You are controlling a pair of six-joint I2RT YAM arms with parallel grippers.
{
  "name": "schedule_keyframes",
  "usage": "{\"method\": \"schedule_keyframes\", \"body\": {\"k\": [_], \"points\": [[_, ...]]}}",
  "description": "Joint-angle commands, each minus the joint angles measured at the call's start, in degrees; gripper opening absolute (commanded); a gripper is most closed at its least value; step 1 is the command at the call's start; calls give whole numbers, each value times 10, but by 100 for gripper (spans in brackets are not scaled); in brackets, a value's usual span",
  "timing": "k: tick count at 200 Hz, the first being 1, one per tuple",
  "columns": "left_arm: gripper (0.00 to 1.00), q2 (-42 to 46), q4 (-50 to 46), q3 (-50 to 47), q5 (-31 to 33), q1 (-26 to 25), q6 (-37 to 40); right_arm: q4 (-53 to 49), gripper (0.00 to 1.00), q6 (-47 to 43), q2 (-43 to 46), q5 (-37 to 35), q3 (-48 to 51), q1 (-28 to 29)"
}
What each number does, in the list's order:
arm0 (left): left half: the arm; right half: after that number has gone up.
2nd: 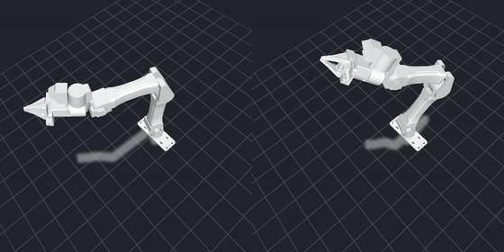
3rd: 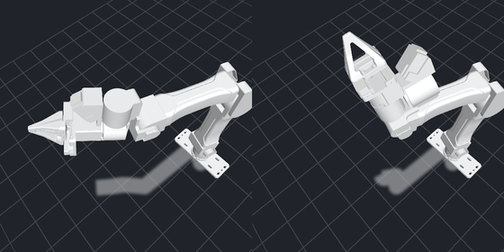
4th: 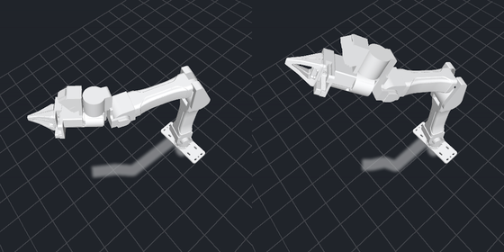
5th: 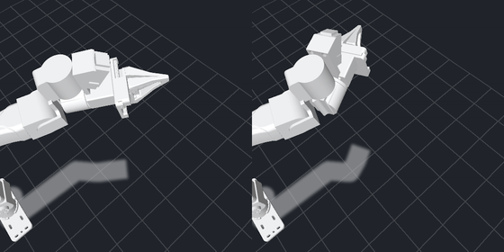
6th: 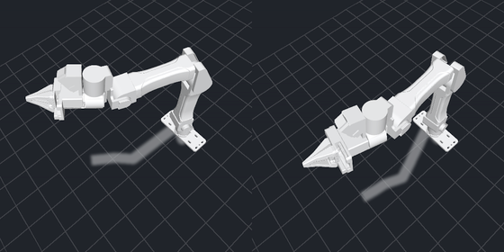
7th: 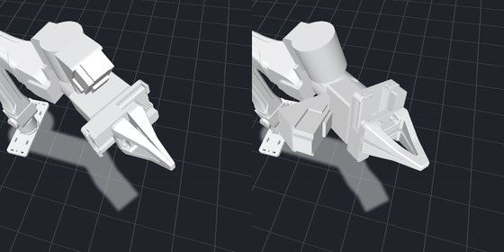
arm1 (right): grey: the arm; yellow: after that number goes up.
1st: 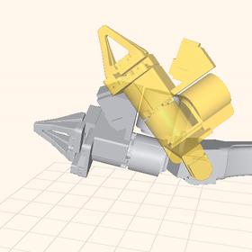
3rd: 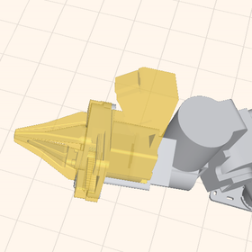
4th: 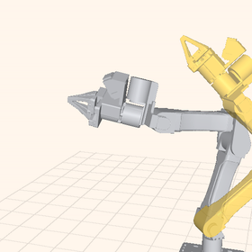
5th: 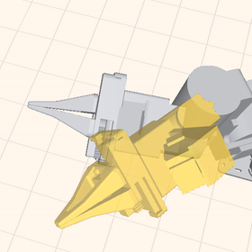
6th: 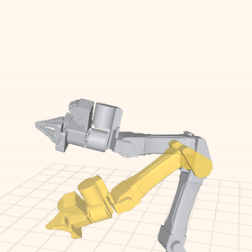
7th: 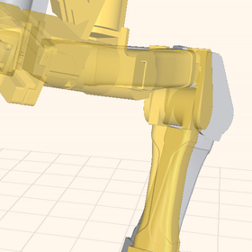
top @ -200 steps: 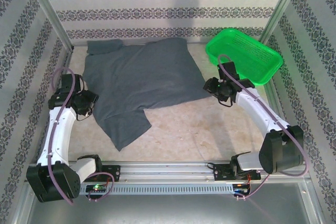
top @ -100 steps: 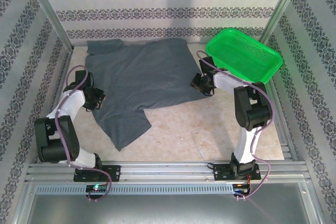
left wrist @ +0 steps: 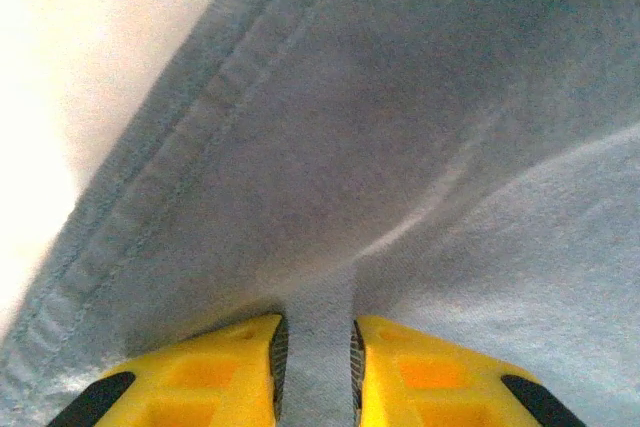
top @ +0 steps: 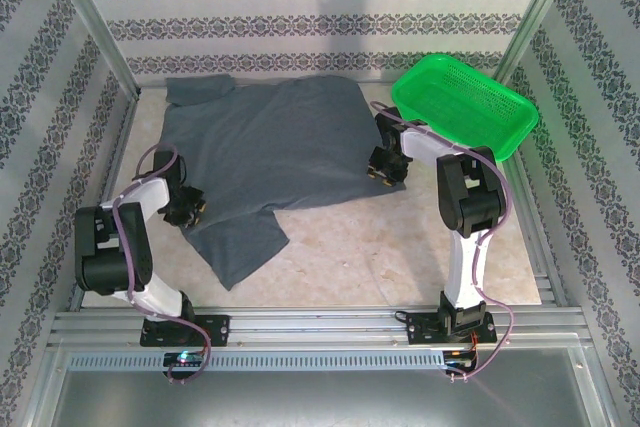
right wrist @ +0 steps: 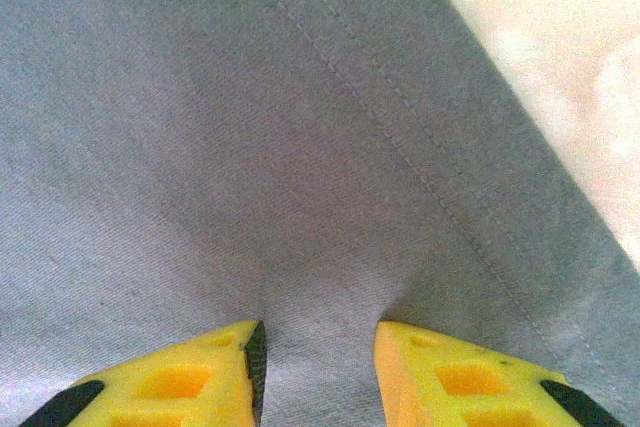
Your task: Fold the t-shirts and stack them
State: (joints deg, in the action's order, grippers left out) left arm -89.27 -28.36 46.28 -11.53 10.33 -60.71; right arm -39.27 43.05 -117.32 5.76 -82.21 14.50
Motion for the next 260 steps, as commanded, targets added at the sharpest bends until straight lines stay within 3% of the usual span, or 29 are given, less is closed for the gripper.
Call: {"method": "schedule_keyframes", "body": {"k": [1,85,155,190,218,260], "points": [[26,28,-25,-35,30,11,15,-67,37,-4,8,-21,43,6],[25,19,-34,-25,4,25,71,-16,38,90,143,-36,234,25],[27,-14,-53,42,-3,29,123,27,40,129,217,-34,284,19],[48,82,-130,59,47,27,159,-3,45,70,278,-56,226,35],[47,165,-234,30,75,-2,143,-32,45,38,334,-61,210,37],[45,338,-371,-79,77,-115,22,-71,46,19,381,-16,221,38]]}}
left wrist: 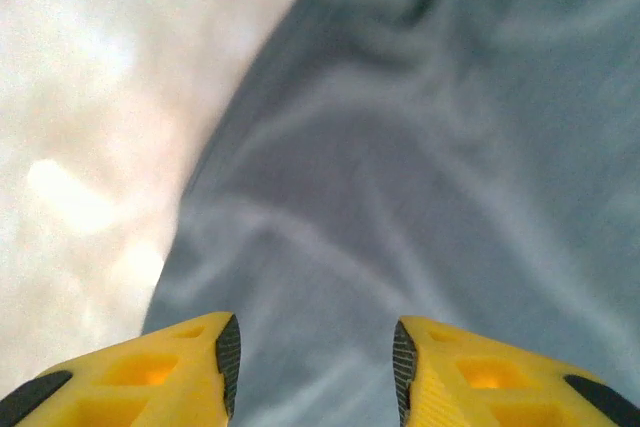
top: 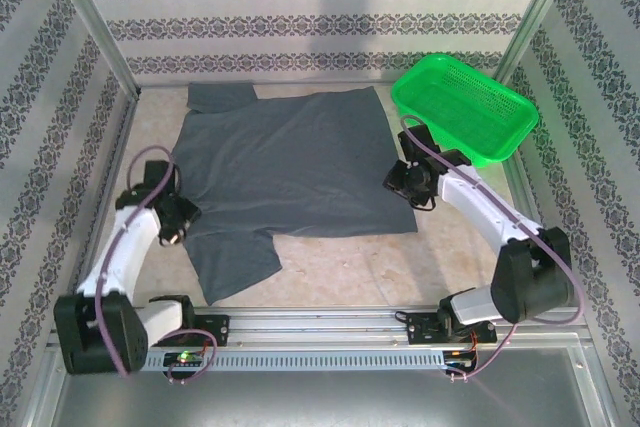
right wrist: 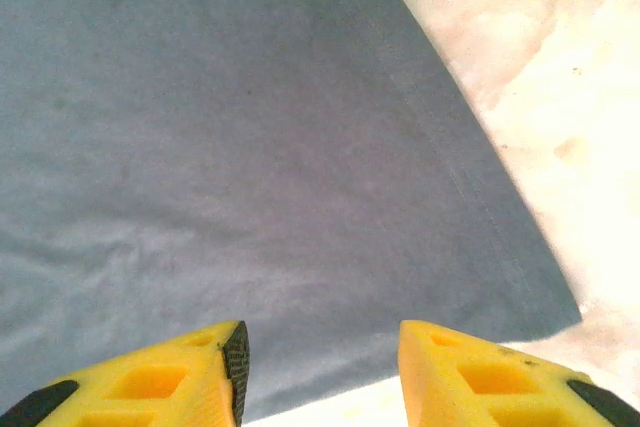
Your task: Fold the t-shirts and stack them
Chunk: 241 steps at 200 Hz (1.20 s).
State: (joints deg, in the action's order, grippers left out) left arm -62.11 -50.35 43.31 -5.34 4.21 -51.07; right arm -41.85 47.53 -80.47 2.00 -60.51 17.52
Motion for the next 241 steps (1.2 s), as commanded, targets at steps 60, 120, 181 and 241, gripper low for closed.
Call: {"method": "schedule_keyframes", "body": {"k": [60,120,181,241], "points": [[47,135,-211,-126,-24,-193,-180,-19,47,-27,6,78,24,33],[46,33,-71,-170,-51,-245,-222,-15,47,-20,2,78,34,36],[22,-17,-8,-179,-35,-267,-233,4,46,6,-5,67,51,32],[0,42,-147,-45,32,-267,-218,12,45,158,60,13,151,-31]]}}
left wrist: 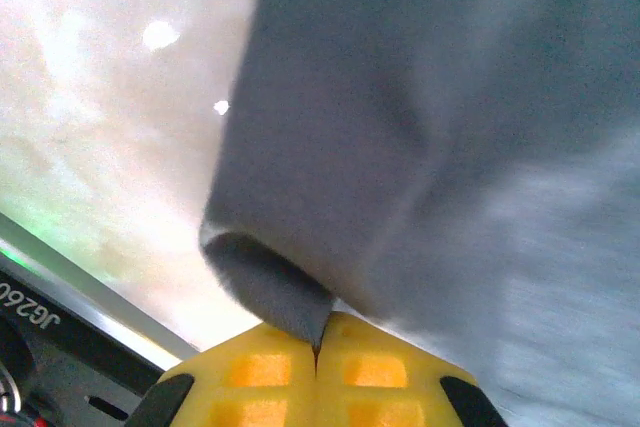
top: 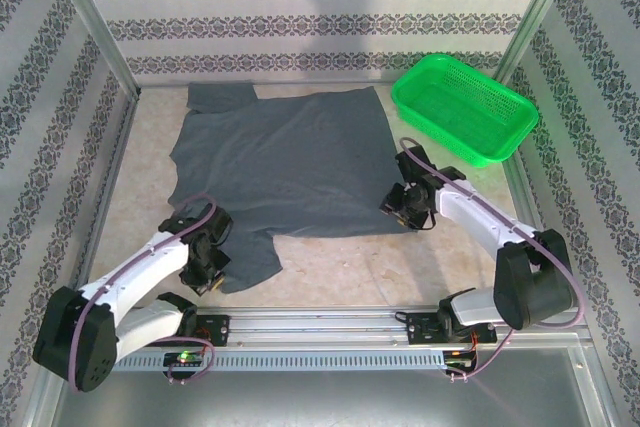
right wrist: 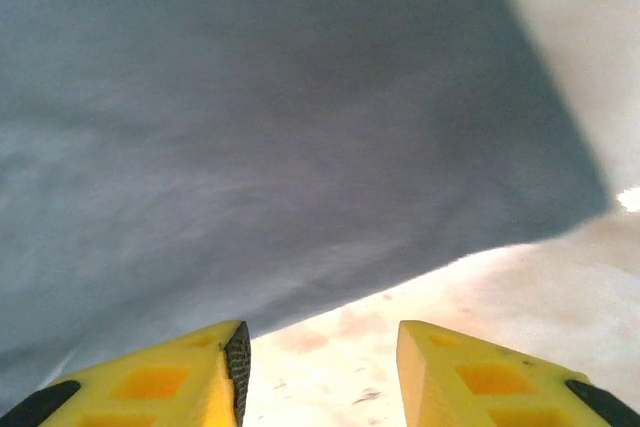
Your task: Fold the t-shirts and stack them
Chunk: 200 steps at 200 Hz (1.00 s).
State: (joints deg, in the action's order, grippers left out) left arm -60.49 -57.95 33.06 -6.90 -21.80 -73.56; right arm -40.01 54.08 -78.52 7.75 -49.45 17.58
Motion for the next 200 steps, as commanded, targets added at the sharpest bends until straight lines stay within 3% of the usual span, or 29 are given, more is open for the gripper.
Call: {"method": "schedule_keyframes", "body": {"k": [1,24,59,159,200], "points": [[0,27,-73,59,49,-7,7,-6,45,96,42,-45,43,-32],[0,53,-100,89,58,-7,1,17,46,139,51,-50,67,-60],[0,66,-106,104,62,-8,-5,25,45,132,-11,-49,48,-88],[0,97,-122,101,69,-6,-14,73,29,129,-100,-35,44,-90],[0,97,-125,105,70,-6,-14,41,35,123,-101,-43,31,-85]]}}
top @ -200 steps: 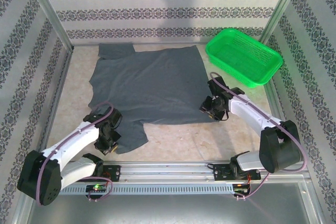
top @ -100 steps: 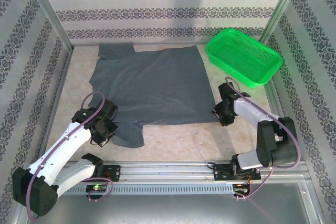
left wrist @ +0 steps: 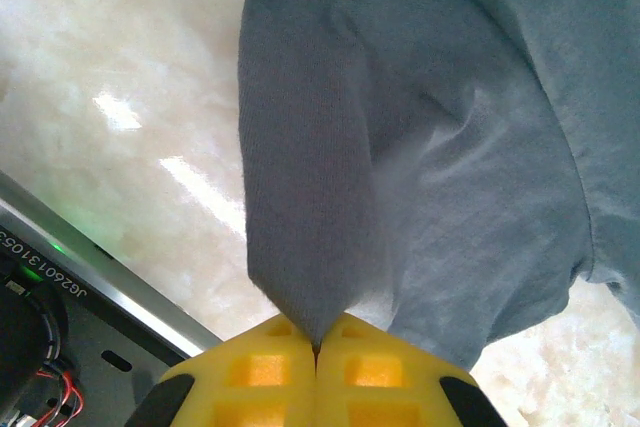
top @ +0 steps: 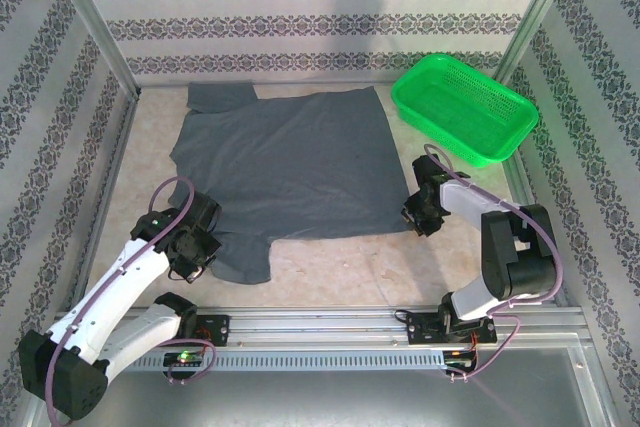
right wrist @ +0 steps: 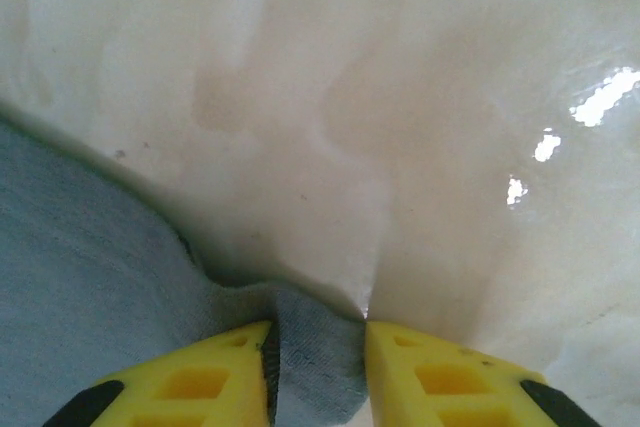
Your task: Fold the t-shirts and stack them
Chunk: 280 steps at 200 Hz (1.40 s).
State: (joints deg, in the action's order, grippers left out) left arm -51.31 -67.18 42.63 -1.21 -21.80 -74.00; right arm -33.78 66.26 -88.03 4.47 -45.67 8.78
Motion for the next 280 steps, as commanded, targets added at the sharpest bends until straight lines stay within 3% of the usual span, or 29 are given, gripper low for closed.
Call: {"method": "schedule_keyframes", "body": {"k": [1,62,118,135,174,227,280], "points": [[0,6,-33,9,13,-6,-10,-22,35,1,-5,-11,-8,3],[0,5,-29,10,16,-7,-11,-63,38,-10,51,-17,-1,11],[0,7,-26,7,13,-6,-11,-24,39,-4,1,-2,-1,12],[0,9,-29,8,14,-6,-12,-20,33,-1,-16,-3,-8,13],[0,19,-54,15,22,-7,-26,-30,0,-11,-15,-21,-14,23],[0,82,-114,7,25,-7,-93,-88,0,-25,44,-57,-3,56],[0,115,-145,4,16,-8,-95,-166,0,-15,188,-92,62,95]]}}
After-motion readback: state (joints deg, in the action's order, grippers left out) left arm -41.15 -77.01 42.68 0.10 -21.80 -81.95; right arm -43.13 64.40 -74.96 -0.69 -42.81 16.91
